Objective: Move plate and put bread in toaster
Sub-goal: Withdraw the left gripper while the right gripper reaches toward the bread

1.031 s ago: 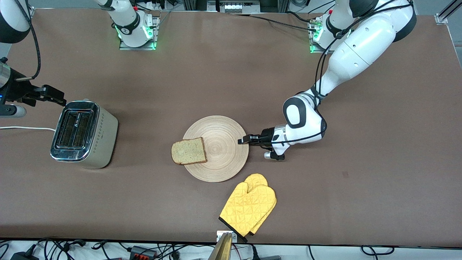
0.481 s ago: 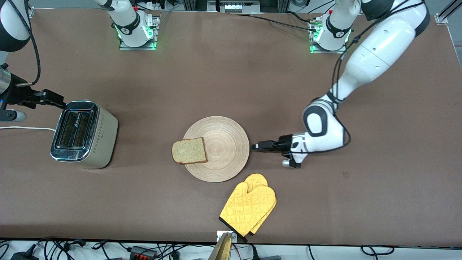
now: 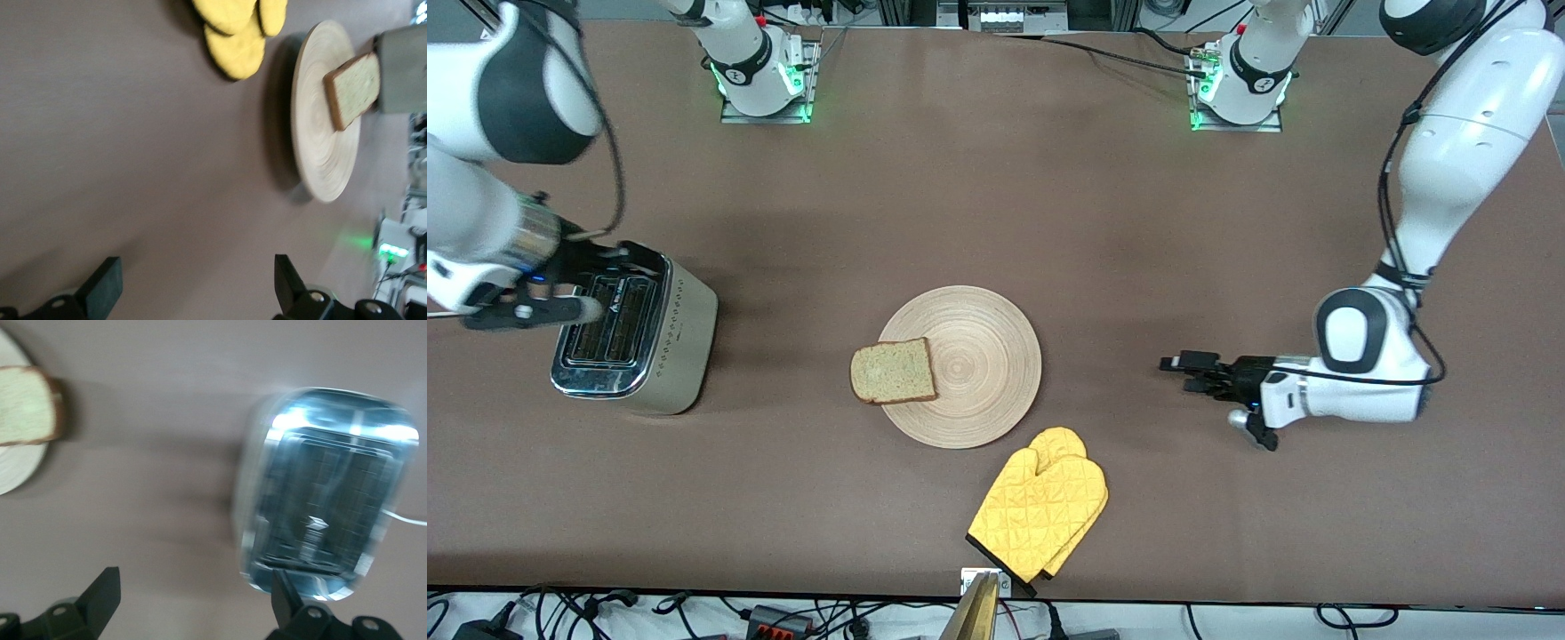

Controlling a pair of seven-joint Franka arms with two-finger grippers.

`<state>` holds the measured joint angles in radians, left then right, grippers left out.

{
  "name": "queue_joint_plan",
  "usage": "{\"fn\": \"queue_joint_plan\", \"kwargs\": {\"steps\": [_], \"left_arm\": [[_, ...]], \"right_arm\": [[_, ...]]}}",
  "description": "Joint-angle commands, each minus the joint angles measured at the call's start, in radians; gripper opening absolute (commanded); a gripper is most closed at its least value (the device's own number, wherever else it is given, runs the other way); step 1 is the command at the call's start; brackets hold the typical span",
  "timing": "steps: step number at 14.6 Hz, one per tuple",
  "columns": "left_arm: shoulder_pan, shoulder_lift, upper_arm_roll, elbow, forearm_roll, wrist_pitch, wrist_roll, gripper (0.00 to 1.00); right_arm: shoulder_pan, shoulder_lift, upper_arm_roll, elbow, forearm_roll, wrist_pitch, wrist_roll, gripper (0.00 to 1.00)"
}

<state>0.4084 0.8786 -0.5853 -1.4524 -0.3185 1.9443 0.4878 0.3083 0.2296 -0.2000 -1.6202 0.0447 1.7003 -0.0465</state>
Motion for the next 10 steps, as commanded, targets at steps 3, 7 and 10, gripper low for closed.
{"fn": "queue_joint_plan", "kwargs": {"steps": [3, 7, 10], "left_arm": [[0.021, -0.064, 0.002, 0.174, 0.358, -0.362, -0.121, 1.0], [-0.009, -0.243, -0.008, 0.199, 0.557, -0.56, -0.263, 1.0], [-0.057, -0.412, 0.03, 0.179, 0.622, -0.581, -0.308, 1.0]], "right_arm": [[0.052, 0.154, -0.007, 0.019, 0.287, 0.061, 0.102, 1.0], [0.046, 0.25, -0.007, 0.014, 0.389, 0.16, 0.067, 1.0], [0.077, 0.266, 0.008, -0.12, 0.496, 0.38, 0.057, 1.0]]}}
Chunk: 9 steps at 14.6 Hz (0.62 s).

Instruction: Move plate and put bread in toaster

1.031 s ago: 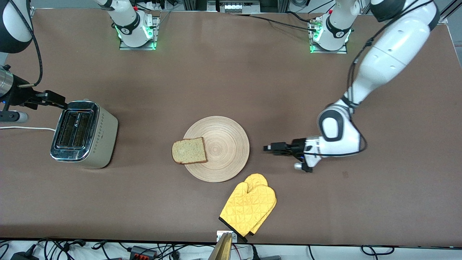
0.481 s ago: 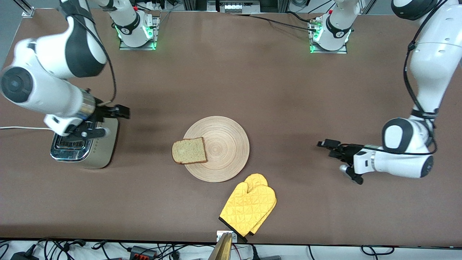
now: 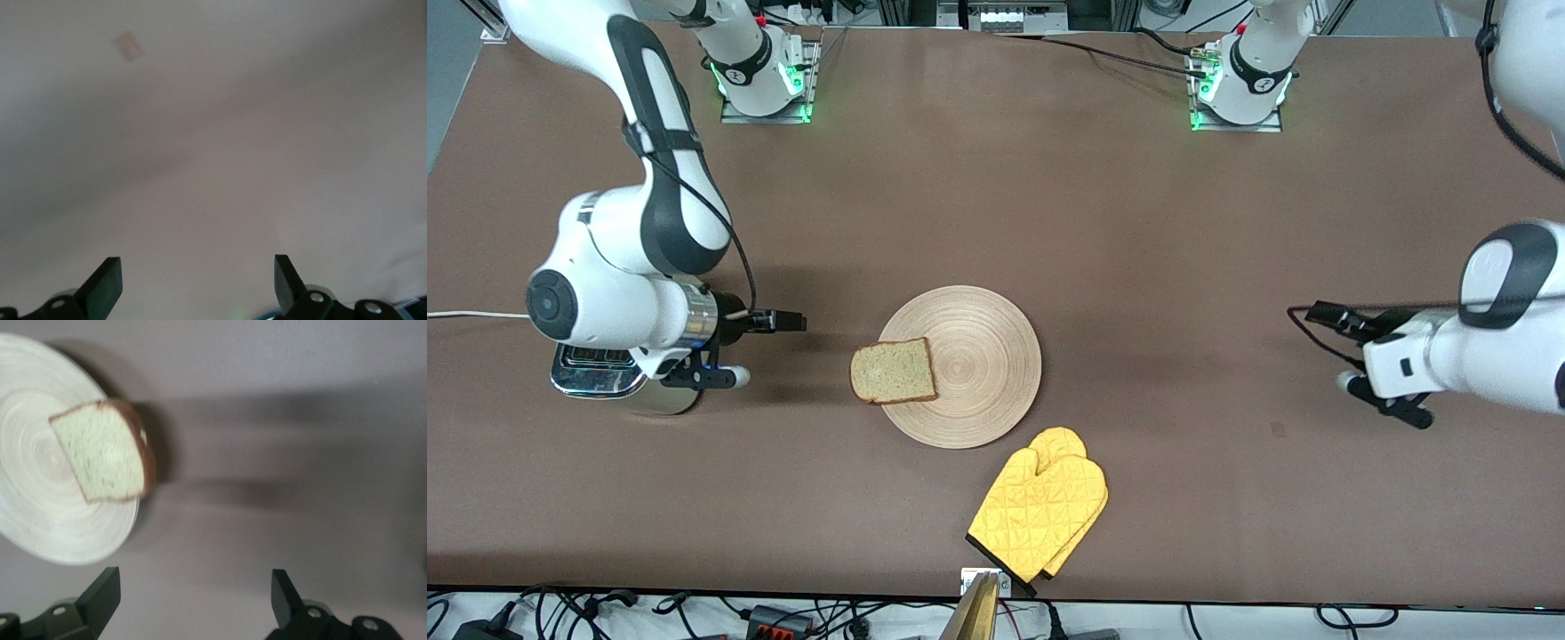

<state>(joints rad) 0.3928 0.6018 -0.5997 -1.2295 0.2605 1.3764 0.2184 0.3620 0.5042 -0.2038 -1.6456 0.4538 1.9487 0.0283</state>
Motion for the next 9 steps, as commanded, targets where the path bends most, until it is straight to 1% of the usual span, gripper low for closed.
{"fn": "queue_joint_plan", "kwargs": {"steps": [1, 2, 4, 5, 6, 7, 8, 9], "left_arm": [[-0.055, -0.189, 0.078, -0.05, 0.034, -0.013, -0.081, 1.0], [-0.089, -0.239, 0.134, -0.071, 0.023, -0.011, -0.1, 1.0], [-0.213, -0.321, 0.317, -0.106, -0.102, 0.038, -0.106, 1.0], [-0.263, -0.362, 0.413, -0.148, -0.168, 0.084, -0.11, 1.0], [-0.313, -0.403, 0.496, -0.197, -0.203, 0.137, -0.105, 1.0], [-0.351, -0.448, 0.553, -0.258, -0.207, 0.165, -0.109, 1.0], [-0.383, -0.497, 0.576, -0.333, -0.199, 0.185, -0.113, 1.0], [-0.394, -0.551, 0.586, -0.425, -0.198, 0.228, -0.125, 1.0]], "right_arm": [[0.025, -0.012, 0.023, -0.147, 0.164, 0.216, -0.022, 1.0], [0.023, -0.01, 0.043, -0.176, 0.234, 0.273, -0.048, 1.0], [0.021, 0.014, 0.052, -0.203, 0.424, 0.317, -0.131, 1.0], [0.02, 0.023, 0.052, -0.21, 0.504, 0.319, -0.206, 1.0], [0.014, 0.036, 0.052, -0.215, 0.555, 0.317, -0.278, 1.0], [0.003, 0.043, 0.052, -0.217, 0.572, 0.315, -0.324, 1.0], [-0.003, 0.05, 0.052, -0.215, 0.574, 0.317, -0.338, 1.0], [-0.005, 0.053, 0.052, -0.212, 0.576, 0.319, -0.341, 1.0]]}}
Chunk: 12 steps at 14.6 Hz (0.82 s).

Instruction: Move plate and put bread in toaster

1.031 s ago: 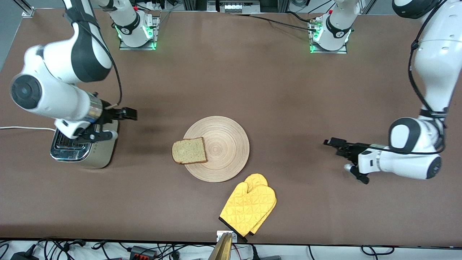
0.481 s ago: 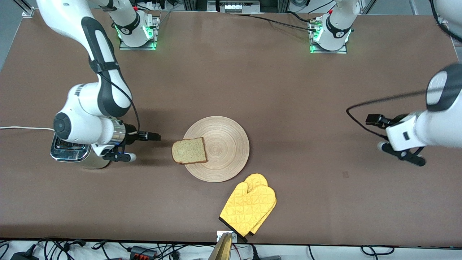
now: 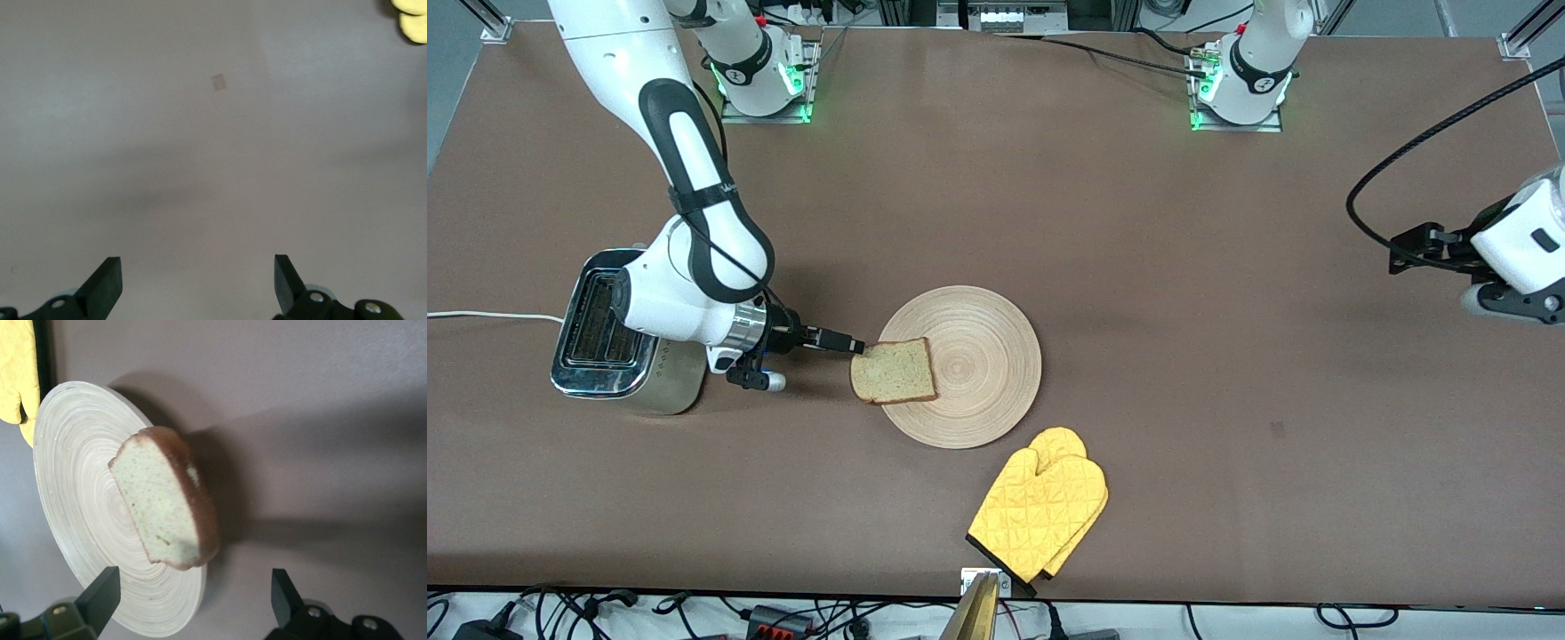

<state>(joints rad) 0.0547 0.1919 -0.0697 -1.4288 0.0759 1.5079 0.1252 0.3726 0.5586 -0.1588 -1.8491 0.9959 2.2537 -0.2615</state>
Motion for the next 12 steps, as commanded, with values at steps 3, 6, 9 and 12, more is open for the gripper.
{"fn": "queue_joint_plan", "kwargs": {"steps": [3, 6, 9, 12], "left_arm": [[-0.058, -0.25, 0.064, -0.379, -0.016, 0.234, -0.047, 1.0], [-0.062, -0.293, 0.076, -0.383, -0.021, 0.279, -0.044, 1.0], [-0.055, -0.283, 0.073, -0.326, -0.059, 0.169, -0.035, 1.0], [-0.067, -0.249, 0.062, -0.265, -0.068, 0.123, -0.038, 1.0]], "right_arm": [[-0.03, 0.012, 0.007, 0.001, 0.087, 0.018, -0.151, 1.0], [-0.023, 0.027, 0.005, 0.002, 0.18, 0.02, -0.284, 1.0], [-0.023, 0.056, 0.007, 0.028, 0.188, 0.023, -0.307, 1.0], [-0.018, 0.083, 0.007, 0.044, 0.194, 0.026, -0.352, 1.0]]}}
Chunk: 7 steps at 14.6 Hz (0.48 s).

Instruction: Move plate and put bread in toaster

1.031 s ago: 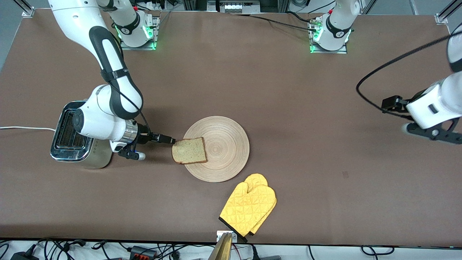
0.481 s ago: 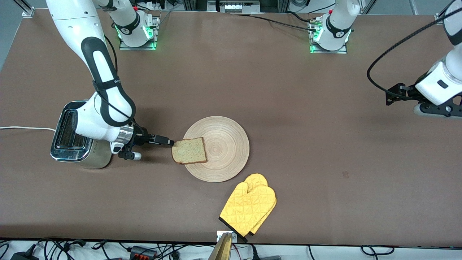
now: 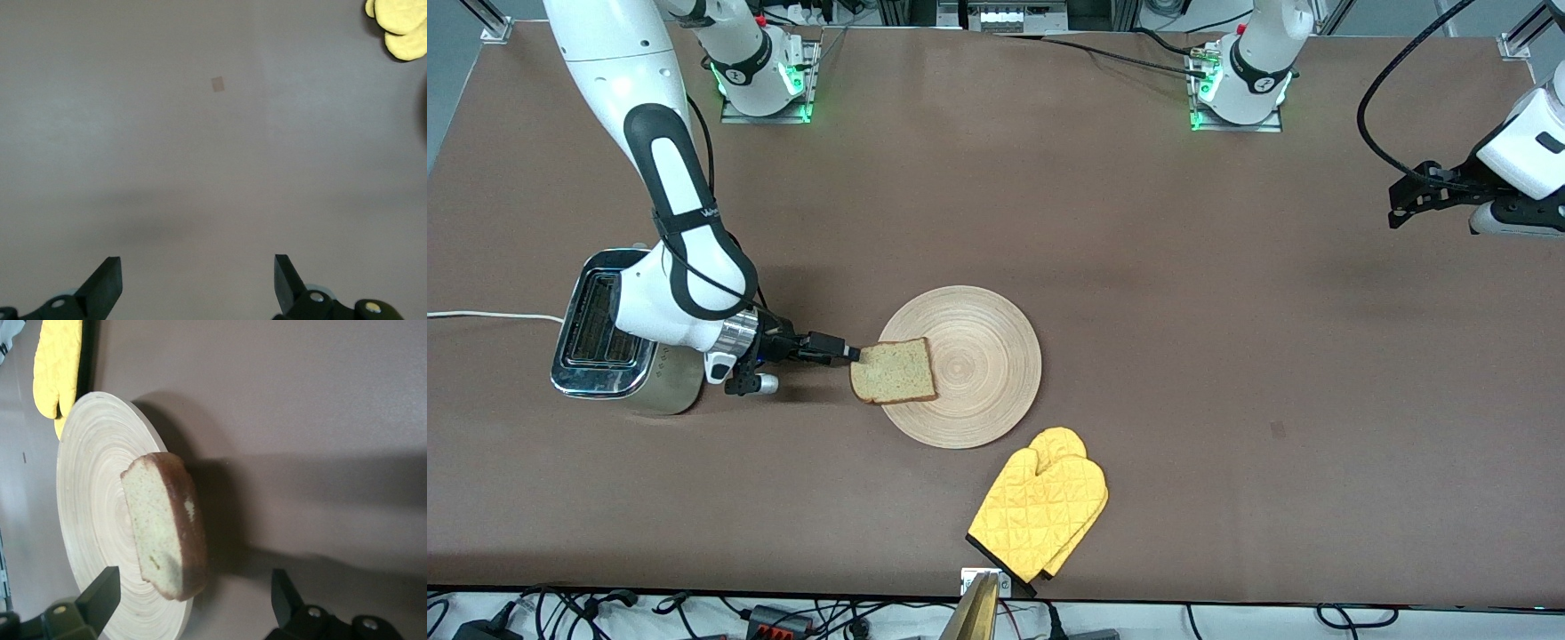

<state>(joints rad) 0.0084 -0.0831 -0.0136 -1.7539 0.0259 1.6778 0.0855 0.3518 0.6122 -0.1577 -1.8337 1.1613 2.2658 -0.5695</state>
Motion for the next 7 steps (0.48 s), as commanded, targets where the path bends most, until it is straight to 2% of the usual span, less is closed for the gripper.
{"fn": "queue_joint_plan", "kwargs": {"steps": [1, 3, 5, 7], "left_arm": [[-0.021, 0.026, 0.003, 0.062, -0.018, -0.046, 0.002, 1.0], [-0.016, 0.028, 0.003, 0.063, -0.017, -0.047, 0.005, 1.0], [-0.015, 0.026, 0.003, 0.063, -0.017, -0.055, 0.005, 1.0], [-0.022, 0.032, 0.001, 0.076, -0.011, -0.049, 0.003, 1.0]], "right_arm": [[0.003, 0.029, 0.006, 0.028, 0.028, 0.015, -0.044, 1.0], [0.001, 0.04, 0.007, 0.045, 0.028, 0.017, -0.044, 1.0], [0.003, 0.063, 0.009, 0.086, 0.028, 0.017, -0.046, 0.95], [0.001, 0.075, 0.021, 0.114, 0.029, 0.017, -0.046, 0.86]]}}
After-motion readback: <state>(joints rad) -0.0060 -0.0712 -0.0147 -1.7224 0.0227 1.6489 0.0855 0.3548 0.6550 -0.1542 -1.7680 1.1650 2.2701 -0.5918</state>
